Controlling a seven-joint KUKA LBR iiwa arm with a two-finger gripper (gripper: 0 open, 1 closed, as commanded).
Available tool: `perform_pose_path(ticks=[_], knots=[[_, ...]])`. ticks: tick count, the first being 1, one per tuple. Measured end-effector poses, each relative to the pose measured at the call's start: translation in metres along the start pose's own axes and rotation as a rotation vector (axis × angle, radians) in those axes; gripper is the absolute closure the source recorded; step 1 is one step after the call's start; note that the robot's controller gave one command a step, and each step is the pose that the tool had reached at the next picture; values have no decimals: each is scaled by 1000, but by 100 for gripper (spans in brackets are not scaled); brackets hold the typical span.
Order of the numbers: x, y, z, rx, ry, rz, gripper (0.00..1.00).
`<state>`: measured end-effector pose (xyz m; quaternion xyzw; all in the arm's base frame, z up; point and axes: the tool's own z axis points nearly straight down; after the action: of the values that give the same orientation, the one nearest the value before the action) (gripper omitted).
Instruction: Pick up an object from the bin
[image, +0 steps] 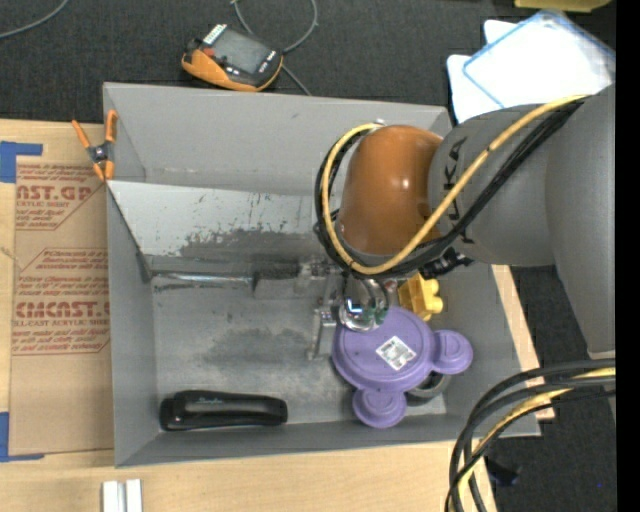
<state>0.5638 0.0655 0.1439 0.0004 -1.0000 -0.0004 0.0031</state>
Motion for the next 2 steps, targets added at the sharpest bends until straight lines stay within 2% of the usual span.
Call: perform_pose_path(ticks=[1, 2], knots=[[-2, 0, -5, 0, -8, 1, 0], [29, 105, 48, 0, -8, -199, 0]])
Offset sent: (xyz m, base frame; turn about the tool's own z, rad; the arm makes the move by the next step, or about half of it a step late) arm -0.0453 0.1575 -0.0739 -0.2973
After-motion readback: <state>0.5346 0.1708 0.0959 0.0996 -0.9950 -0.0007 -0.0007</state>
